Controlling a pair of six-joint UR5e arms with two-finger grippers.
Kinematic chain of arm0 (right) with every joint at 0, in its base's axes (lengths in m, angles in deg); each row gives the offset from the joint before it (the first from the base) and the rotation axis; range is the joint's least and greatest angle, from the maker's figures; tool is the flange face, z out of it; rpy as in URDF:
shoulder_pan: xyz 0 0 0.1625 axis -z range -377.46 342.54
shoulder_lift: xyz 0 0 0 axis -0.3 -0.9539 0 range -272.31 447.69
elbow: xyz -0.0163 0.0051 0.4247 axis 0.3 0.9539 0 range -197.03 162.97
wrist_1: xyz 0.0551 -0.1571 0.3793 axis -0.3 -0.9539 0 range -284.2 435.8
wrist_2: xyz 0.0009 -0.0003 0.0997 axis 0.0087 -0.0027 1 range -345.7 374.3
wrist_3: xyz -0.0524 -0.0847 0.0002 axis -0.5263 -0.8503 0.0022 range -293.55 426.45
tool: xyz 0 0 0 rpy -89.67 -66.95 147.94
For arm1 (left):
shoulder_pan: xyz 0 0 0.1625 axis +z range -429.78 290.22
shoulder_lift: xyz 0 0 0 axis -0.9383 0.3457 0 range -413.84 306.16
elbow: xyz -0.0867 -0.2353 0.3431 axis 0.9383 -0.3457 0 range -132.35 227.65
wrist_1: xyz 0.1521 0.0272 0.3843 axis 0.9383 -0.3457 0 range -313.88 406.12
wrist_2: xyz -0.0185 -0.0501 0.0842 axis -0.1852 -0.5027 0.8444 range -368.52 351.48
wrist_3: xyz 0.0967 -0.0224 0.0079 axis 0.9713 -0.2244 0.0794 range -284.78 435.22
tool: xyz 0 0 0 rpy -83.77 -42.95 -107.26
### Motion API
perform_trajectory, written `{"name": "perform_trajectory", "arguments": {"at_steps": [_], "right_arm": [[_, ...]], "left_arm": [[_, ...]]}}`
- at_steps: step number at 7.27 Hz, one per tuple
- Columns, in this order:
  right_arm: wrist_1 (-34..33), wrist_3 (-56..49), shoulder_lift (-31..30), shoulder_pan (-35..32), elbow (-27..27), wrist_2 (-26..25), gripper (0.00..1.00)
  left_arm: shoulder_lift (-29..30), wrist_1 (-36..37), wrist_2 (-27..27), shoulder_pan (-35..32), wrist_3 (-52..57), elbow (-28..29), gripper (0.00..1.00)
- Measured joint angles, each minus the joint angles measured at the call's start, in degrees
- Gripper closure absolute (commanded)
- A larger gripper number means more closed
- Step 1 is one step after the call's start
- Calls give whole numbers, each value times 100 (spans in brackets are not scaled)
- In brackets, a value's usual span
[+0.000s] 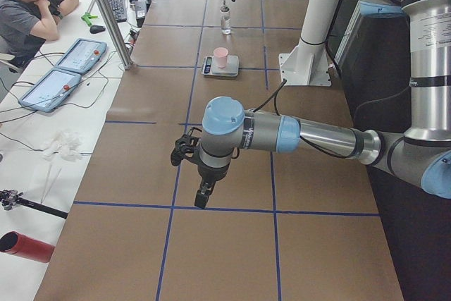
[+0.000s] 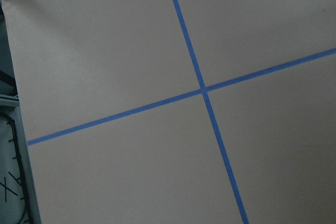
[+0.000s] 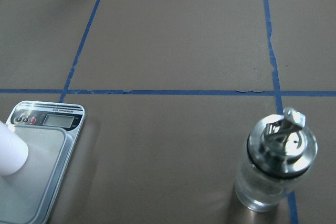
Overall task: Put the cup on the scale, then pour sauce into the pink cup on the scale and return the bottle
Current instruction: 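Reach the right gripper to the glass sauce bottle and grasp it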
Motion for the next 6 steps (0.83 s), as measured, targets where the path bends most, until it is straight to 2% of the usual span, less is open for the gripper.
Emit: {"name": "perform_trajectory", "arguments": {"at_steps": [1,2,3,4,6], "right_arm": [[36,306,-48,692,145,-981,0],[260,460,-66,1107,466,-1700,0],[750,418,-116,1271,820,-2036,0],[1196,179,-178,1321,1071,-2162,0],[1507,-273,-184,1290,1281,-2286,0]], "left_arm": [[-83,-13,-113,0,-7,-15,0],[-116,-17,-167,4,-106,-17,0],[-150,-23,-186,16,-335,-9,0],[-200,-42,-189,29,-533,6,0],[-241,-67,-190,37,-637,-33,0]]}}
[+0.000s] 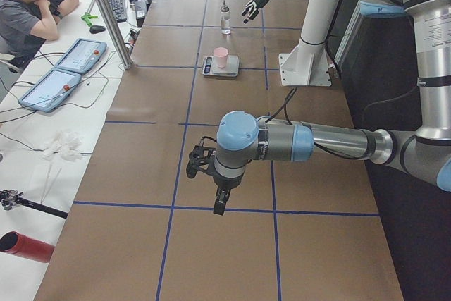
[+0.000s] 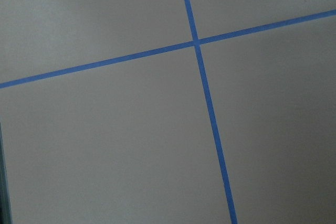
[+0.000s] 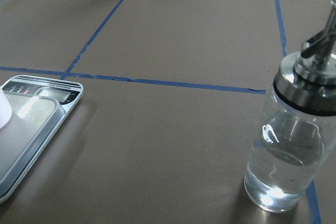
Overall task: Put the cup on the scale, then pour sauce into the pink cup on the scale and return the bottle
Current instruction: 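Reach the right gripper to the glass sauce bottle and grasp it, then lift the glass bottle upright with the right gripper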
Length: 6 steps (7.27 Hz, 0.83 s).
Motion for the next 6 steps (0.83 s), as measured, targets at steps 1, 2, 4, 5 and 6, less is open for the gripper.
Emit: {"name": "perform_trajectory", "arguments": {"at_steps": [1,2,4,5,6], "right_arm": [[33,-106,8,-90,86,-42,0],[46,-158,16,-216,213,-66,0],[281,-182,28,-449,514,-95,0],[604,-190,36,-519,724,-138,0],[831,-206,57,-624,898,-170,0]], "left_arm": [[-3,-1,0,2,2,-54,0],[-5,9,-2,2,3,-122,0],[-5,21,-7,2,-1,-220,0],[-1,21,-8,2,-1,-249,0],[0,30,-9,2,-6,-290,0]]}}
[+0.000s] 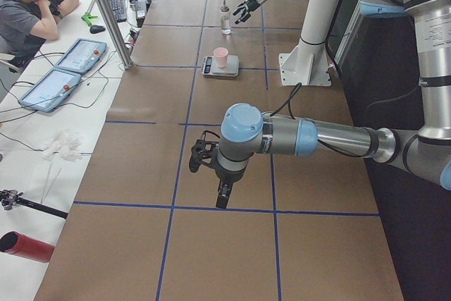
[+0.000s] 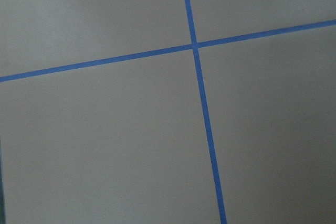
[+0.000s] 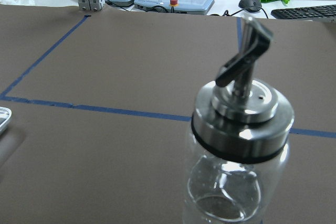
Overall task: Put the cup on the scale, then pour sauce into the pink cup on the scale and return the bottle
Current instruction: 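Lift the glass bottle upright with the right gripper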
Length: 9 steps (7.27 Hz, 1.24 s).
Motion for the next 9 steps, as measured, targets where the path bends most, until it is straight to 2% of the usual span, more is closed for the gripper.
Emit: {"name": "perform_trajectory", "arguments": {"at_steps": [8,9], "right_arm": [[159,-275,461,-550,539,-153,2],[159,-274,467,-555,575,-158,48]], "left_arm": [[-6,47,0,2,-30,-127,0],[-6,46,0,6,-31,-127,0]]}}
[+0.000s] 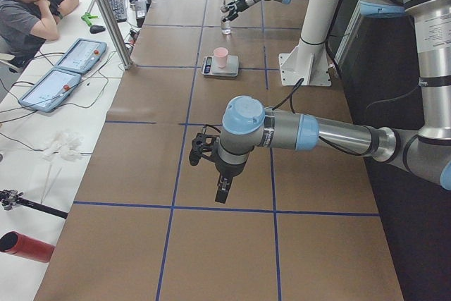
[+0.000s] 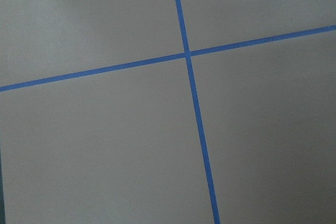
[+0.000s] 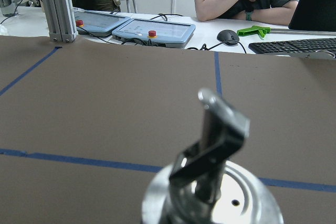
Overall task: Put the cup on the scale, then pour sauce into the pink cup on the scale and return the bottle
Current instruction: 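Lift the glass bottle upright with the right gripper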
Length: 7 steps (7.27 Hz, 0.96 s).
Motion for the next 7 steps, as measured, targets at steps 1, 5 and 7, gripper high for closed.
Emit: {"name": "perform_trajectory", "arguments": {"at_steps": [1,5,7], "right_arm": [[0,12,5,-3,15,-24,96],[11,-66,-4,-32,-64,-236,100],[-4,-654,21,-163,-194,-252,100]], "left_arm": [[0,0,0,1,0,0,0],[0,-8,0,3,0,-5,0],[0,-11,-2,3,0,-1,0]]}}
